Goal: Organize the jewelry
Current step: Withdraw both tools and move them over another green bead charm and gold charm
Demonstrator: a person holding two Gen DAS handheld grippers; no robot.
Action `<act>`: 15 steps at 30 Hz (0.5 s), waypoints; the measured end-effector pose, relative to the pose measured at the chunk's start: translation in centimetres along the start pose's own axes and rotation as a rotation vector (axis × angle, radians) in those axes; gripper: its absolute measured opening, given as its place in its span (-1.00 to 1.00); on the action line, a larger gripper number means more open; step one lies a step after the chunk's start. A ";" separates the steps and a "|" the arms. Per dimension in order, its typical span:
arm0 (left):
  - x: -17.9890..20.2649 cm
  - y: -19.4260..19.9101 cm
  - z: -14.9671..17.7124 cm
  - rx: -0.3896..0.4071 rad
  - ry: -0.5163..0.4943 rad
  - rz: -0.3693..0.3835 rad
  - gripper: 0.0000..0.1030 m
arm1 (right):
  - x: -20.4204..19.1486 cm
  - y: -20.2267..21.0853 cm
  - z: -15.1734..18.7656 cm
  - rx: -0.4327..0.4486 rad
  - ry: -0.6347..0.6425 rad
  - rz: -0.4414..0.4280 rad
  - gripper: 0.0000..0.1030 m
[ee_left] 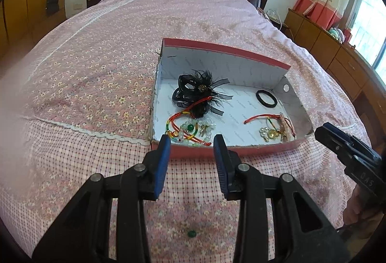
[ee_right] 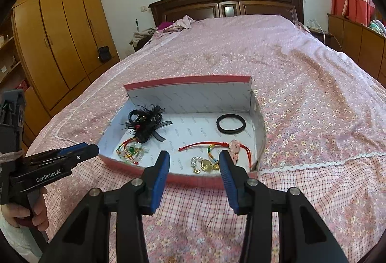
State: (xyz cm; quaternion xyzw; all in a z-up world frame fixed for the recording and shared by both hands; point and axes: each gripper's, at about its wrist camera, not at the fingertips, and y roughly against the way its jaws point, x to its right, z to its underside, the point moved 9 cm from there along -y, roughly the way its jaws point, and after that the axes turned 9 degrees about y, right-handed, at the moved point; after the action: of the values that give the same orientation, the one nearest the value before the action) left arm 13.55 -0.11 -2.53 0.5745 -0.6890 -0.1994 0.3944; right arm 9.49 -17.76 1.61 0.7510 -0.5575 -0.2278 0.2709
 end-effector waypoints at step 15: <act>-1.0 2.4 2.3 0.000 0.004 -0.021 -0.43 | -1.6 2.2 3.7 -0.052 0.032 -0.012 -0.10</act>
State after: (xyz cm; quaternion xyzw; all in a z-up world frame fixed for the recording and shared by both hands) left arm 10.30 1.07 -2.46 0.5820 -0.6823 -0.2021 0.3936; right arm 5.08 -17.31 0.39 0.7505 -0.5425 -0.2315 0.2979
